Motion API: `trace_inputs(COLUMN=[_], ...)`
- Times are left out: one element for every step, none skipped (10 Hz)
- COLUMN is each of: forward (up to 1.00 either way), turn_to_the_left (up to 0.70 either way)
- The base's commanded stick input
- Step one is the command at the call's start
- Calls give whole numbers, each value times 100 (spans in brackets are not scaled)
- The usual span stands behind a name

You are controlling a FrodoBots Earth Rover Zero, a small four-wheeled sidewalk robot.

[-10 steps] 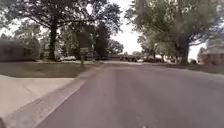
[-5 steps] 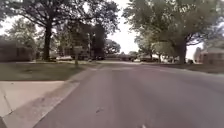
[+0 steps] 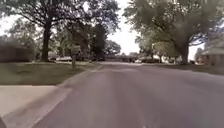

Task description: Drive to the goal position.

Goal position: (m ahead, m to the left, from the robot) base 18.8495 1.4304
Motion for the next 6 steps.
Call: trace_inputs(forward=[100, 100, 100, 100, 100, 100], turn_to_the_left=[0, 0, 0, 0, 0, 0])
